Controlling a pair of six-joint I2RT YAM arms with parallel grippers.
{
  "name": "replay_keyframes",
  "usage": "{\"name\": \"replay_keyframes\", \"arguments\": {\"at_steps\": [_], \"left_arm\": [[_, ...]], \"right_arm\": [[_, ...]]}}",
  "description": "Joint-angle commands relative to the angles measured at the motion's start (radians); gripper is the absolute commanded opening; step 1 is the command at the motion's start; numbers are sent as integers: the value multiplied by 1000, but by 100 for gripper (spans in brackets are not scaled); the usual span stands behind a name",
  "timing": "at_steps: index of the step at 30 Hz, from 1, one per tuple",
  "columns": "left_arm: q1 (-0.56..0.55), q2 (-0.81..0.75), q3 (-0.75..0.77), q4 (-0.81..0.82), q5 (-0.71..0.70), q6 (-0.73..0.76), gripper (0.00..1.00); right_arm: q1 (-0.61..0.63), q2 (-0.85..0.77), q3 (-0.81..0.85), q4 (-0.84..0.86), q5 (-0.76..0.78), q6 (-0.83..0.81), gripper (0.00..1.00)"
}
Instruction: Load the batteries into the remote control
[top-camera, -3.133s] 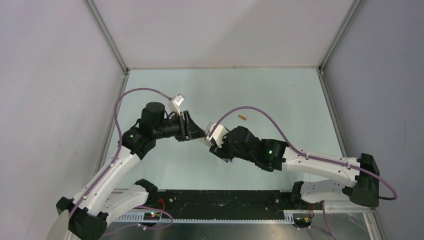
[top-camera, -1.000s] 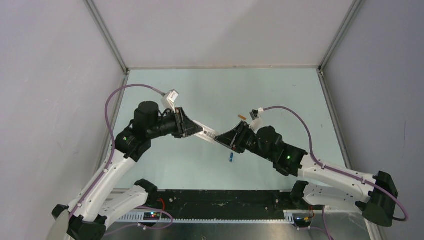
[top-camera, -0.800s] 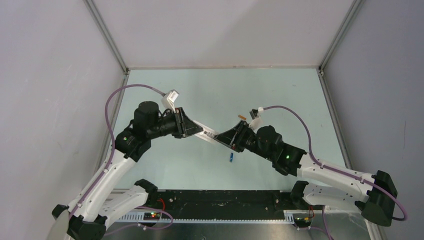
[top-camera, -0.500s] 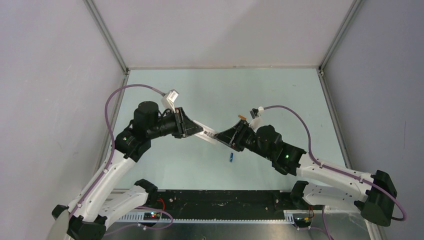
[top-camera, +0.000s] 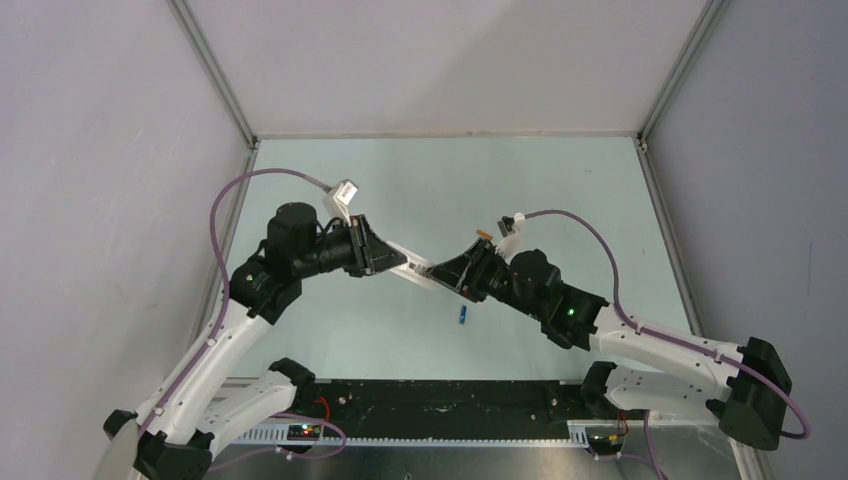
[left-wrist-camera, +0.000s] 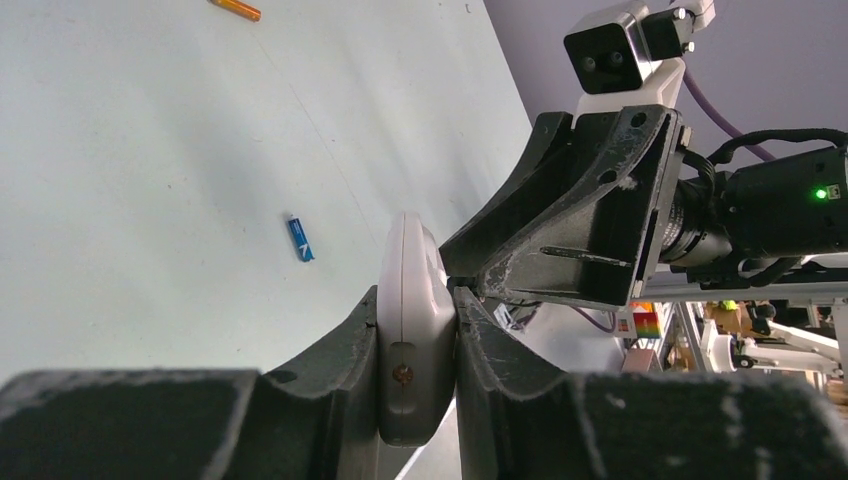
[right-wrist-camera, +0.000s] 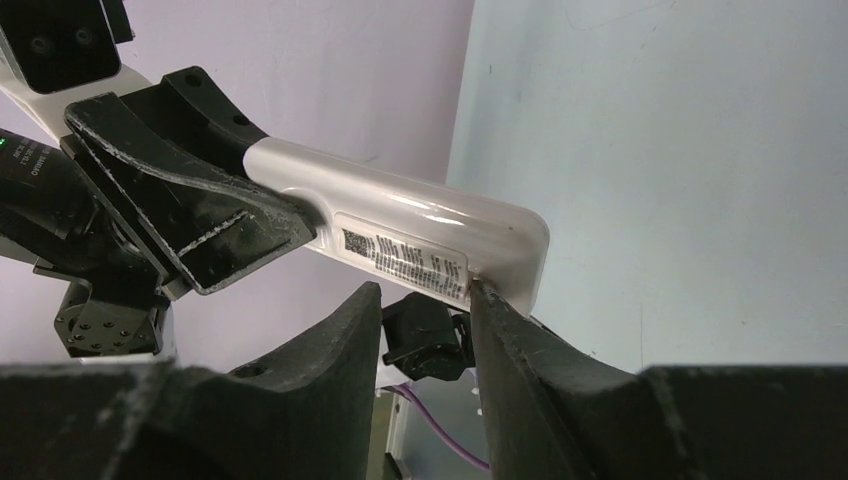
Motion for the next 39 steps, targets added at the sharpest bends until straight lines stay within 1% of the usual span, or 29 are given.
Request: {"name": "replay_keyframes", "arguments": {"at_steps": [1,9,14,19,29,39], "left_arm": [[5,-26,4,53,27,-20,0],[5,-32,6,54,30,-26,0],[4,-33,8,56,32,-38,0],[2,-30,18,65,51,-73,0],[-2,-32,11,85,73,-91,0],[-4,-36,-7,96,75,-98,0]], "right_arm": [[-6,3,0,44,25,-25,43],[-7,-1,0,28,39,-31,43],[-8,8,-13,52,25,-9,43],[-19,16,-36,122,-8,14,43],[-29,36,-74,267,-60,59,44],[-28,34,-103,412,-111,59,45]]}}
